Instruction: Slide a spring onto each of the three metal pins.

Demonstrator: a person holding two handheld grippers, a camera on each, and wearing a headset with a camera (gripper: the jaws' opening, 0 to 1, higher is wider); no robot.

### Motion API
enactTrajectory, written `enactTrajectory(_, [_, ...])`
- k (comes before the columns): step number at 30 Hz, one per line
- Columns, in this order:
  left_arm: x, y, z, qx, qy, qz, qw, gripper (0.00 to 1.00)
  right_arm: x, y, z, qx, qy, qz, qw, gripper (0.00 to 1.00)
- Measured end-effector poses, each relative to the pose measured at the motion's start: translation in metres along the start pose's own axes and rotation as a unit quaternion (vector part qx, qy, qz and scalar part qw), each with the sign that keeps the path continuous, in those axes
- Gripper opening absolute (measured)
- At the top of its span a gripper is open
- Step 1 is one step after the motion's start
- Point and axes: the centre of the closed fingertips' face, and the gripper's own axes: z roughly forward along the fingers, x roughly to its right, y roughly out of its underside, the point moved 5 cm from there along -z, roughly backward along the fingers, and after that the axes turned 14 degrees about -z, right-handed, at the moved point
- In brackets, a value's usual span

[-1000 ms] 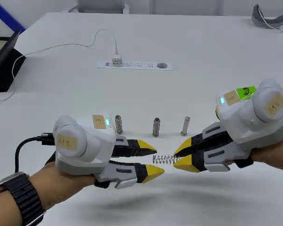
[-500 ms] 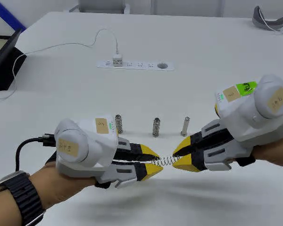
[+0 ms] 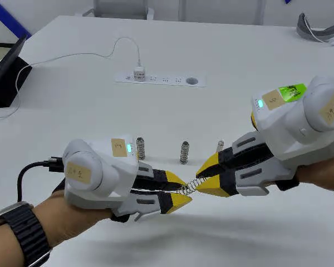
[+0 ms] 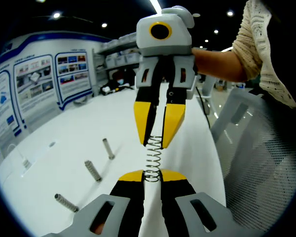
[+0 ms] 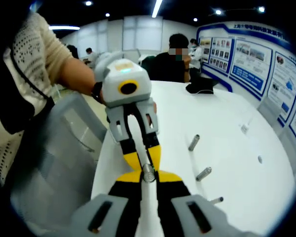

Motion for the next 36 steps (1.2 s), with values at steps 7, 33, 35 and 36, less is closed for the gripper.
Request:
enactTrajectory(7, [0.002,-0.002,0.000,0.004,0.003,-0.001,1.0000,0.11,0.000,-0.010,0.002,0.016,0.004,0.000,0.9999,0.12])
enactTrajectory(33, [-0.001,-0.010,-0.001,0.023,-0.002,-0.019,0.9995,0.12,0.006,-0.019,0.007,0.045,0.022,0.010,0.9987,0.12])
enactTrajectory(35, [-0.002,-0.011,-0.001,0.028,-0.005,-0.022,0.9994,0.13,0.007,-0.017,0.007,0.041,0.023,0.010,0.9988,0.12])
enactTrajectory(36, [-0.003,-0.011,-0.002,0.028,-0.006,-0.023,0.9993,0.15,0.007,-0.016,0.007,0.040,0.022,0.011,0.9989,0.12])
